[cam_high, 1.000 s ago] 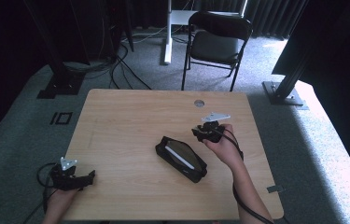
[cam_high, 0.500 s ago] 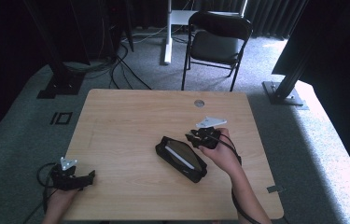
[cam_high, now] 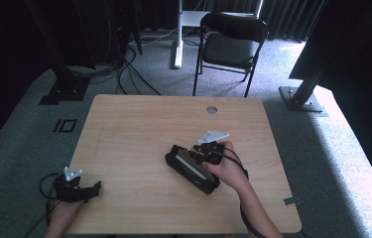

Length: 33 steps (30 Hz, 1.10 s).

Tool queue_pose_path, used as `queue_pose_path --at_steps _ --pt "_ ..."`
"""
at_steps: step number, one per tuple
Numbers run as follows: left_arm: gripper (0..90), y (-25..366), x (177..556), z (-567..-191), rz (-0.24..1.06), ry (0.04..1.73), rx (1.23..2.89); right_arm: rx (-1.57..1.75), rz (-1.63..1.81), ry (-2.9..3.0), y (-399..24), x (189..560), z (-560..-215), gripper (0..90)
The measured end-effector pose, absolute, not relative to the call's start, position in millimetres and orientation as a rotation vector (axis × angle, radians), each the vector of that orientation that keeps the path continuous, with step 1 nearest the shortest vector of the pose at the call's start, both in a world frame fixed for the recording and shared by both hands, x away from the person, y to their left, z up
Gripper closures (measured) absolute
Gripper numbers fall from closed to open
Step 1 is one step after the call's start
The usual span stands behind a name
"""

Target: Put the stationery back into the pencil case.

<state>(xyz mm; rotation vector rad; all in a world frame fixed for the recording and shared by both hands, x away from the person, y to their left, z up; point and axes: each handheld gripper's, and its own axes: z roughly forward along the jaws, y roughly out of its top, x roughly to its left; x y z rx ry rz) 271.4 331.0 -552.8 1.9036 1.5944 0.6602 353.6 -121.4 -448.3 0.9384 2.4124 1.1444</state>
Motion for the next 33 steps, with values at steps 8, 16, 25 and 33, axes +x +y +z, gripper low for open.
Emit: queue_pose_path --at_steps 8,16,25,33 --pt "0.4 331 271 -553 0.660 1.595 1.902 0.894 1.107 2.464 -110 354 -457 68.4" --pt "0.4 331 271 -553 0.660 1.595 1.903 0.886 1.061 2.514 -100 359 -465 68.4" --pt "0.3 331 271 -553 0.660 1.595 1.902 0.871 0.988 2.572 -90 363 -476 68.4" --pt "0.4 331 271 -553 0.660 1.595 1.902 0.885 0.952 2.606 -81 370 -483 68.4"
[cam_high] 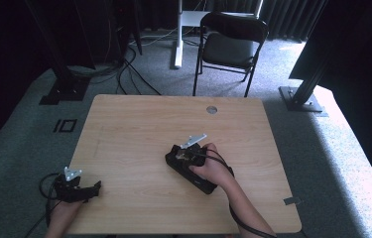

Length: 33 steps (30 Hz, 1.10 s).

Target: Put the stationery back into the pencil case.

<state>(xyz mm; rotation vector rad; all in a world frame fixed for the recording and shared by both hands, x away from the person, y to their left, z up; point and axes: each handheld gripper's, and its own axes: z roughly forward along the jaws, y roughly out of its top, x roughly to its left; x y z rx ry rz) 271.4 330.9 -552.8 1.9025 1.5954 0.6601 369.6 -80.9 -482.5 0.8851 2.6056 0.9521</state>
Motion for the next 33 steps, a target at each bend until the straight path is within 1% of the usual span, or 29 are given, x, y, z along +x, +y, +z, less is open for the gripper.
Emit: queue_pose_path --at_steps 14,19,23,33 --pt "0.4 331 271 -553 0.660 1.595 1.902 0.936 0.848 2.656 -72 381 -492 68.3" --pt "0.3 331 271 -553 0.660 1.595 1.903 0.962 0.847 2.668 -72 381 -493 66.6" --pt "0.4 331 271 -553 0.660 1.595 1.902 0.954 0.849 2.673 -74 381 -490 63.0" --pt "0.4 331 271 -553 0.660 1.596 1.902 0.940 0.952 2.618 -86 376 -471 61.5"
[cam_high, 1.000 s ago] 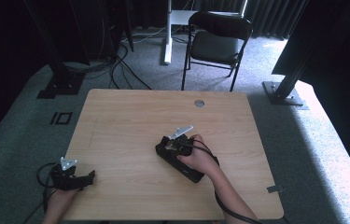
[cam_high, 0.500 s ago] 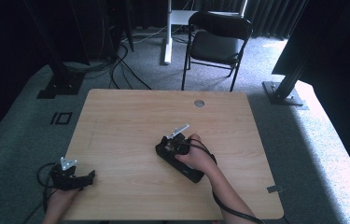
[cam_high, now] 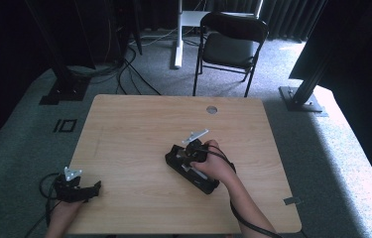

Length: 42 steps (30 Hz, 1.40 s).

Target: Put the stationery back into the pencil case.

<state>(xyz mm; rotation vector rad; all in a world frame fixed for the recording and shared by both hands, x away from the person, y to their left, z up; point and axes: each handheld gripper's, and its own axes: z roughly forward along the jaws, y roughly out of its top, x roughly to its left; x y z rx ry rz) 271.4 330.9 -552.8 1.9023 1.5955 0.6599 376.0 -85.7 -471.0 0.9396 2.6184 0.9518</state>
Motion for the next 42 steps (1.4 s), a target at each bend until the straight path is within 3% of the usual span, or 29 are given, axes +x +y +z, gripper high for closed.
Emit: queue_pose_path --at_steps 20,42 --pt "0.4 331 271 -553 0.660 1.595 1.904 0.984 1.150 2.502 -110 366 -450 50.6" --pt "0.4 331 271 -553 0.660 1.595 1.904 1.108 1.218 2.315 -149 372 -449 28.0"
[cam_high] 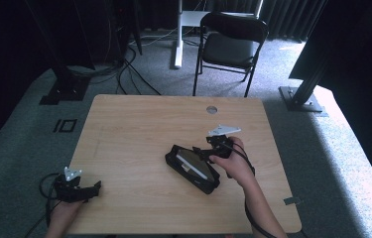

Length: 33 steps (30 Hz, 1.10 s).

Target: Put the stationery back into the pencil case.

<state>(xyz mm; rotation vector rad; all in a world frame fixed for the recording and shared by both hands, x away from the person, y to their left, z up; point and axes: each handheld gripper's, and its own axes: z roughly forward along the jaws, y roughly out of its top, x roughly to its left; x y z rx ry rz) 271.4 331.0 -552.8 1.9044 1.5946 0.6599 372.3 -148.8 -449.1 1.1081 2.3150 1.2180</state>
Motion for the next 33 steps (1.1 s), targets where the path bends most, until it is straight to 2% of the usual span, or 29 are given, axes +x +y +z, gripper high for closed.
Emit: queue_pose_path --at_steps 6,22,33 --pt "0.4 331 271 -553 0.660 1.595 1.904 1.133 1.193 2.283 -160 373 -454 21.7" --pt "0.4 331 271 -553 0.660 1.594 1.904 1.266 1.187 2.142 -192 368 -468 20.1" --pt "0.4 331 271 -553 0.660 1.594 1.905 1.350 1.108 2.102 -214 363 -489 17.9"
